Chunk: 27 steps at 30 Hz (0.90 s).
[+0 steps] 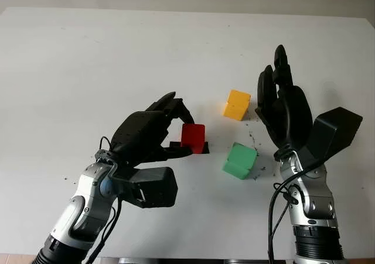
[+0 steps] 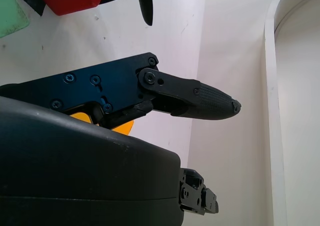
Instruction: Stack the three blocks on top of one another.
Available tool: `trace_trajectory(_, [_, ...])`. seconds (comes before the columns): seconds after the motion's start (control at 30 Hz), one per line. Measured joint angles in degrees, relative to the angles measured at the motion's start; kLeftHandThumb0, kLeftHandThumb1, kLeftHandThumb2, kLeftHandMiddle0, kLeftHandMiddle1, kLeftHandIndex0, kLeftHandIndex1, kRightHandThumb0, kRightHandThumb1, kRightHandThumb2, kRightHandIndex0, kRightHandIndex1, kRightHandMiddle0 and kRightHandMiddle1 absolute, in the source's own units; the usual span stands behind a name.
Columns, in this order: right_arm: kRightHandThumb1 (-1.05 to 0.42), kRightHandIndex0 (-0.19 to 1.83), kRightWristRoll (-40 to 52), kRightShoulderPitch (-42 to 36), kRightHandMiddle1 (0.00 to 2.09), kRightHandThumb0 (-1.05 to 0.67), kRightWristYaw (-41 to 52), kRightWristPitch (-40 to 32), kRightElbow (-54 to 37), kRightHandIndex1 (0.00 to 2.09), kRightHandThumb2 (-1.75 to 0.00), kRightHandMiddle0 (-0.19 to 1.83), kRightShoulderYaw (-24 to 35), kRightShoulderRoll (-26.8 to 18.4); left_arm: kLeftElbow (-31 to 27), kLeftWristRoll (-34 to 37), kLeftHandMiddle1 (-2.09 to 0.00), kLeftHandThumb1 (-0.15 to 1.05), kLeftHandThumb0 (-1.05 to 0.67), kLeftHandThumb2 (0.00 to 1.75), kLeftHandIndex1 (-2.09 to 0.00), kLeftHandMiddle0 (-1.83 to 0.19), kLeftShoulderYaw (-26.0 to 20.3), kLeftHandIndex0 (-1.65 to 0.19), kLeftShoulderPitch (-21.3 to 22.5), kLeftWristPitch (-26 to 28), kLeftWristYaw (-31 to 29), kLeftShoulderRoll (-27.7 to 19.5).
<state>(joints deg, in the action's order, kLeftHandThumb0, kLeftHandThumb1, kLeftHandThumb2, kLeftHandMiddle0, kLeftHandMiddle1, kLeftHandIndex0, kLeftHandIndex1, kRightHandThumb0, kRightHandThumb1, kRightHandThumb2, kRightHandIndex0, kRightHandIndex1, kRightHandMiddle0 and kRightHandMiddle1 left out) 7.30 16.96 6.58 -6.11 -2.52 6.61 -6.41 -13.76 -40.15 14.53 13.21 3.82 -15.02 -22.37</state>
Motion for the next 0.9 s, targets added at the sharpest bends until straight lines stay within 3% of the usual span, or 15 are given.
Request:
trace_trajectory(0.13, [-1.05,-0.19,0.3,0.0,0.00,-0.65,0.0,0.0,0.0,0.00,-0.62,-0.19,0.0,0.0,-0.1,0.5,-0.05,1.05,-0.62,0.10,-0.94,0.06,0.0,-0.05,0.0,0.4,-1.6,-0.2])
trace_trajectory(0.2, [-1.05,-0.19,0.3,0.0,0.00,-0.65,0.0,0.0,0.0,0.00,-0.62,-0.19,0.0,0.0,-0.3,0.5,-0.05,1.05,-0.64,0.10,-0.72,0.09,0.0,-0.05,0.0,0.6,-2.5,-0.4])
trace_trajectory(0.27, [-1.05,-0.19,0.3,0.0,0.00,-0.65,0.0,0.0,0.0,0.00,-0.62,-0.19,0.0,0.0,-0.7,0.7,-0.05,1.05,-0.66,0.10,-0.36,0.15,0.0,-0.05,0.0,0.8,-3.4,-0.6])
trace_trajectory(0.37, [-1.05,-0.19,0.2,0.0,0.00,-0.65,0.0,0.0,0.0,0.00,-0.62,-0.19,0.0,0.0,-1.5,0.9,-0.01,1.05,-0.70,0.10,-0.13,0.19,0.0,0.06,0.0,1.2,-4.5,-0.9])
trace_trajectory(0.47, [-1.05,-0.19,0.0,0.0,0.00,-0.65,0.0,0.0,0.0,0.00,-0.63,-0.19,0.0,0.0,-2.5,1.0,0.00,1.04,-0.72,0.08,-0.03,0.19,0.0,0.17,0.0,1.5,-4.8,-0.9])
trace_trajectory(0.7, [-1.05,-0.19,0.3,0.0,0.00,-0.65,0.2,0.0,0.0,0.00,-0.62,-0.19,0.0,0.0,-5.2,4.9,0.00,1.03,-0.86,0.09,0.00,0.19,-1.7,0.19,-1.1,2.8,-4.8,0.2])
trace_trajectory(0.8, [-1.05,-0.19,0.3,-0.1,0.00,-0.65,0.2,0.0,0.0,0.00,-0.62,-0.19,0.0,0.0,-5.8,9.5,0.00,1.05,-0.94,0.31,0.00,0.19,-4.3,0.19,-2.1,2.7,-3.9,0.9])
trace_trajectory(0.9, [-1.05,-0.19,0.3,-0.2,0.00,-0.65,0.5,0.0,0.0,0.00,-0.62,-0.19,0.1,-0.3,-6.1,14.8,0.00,1.05,-0.87,0.58,0.00,0.19,-8.0,0.19,-2.9,0.8,-1.2,2.0])
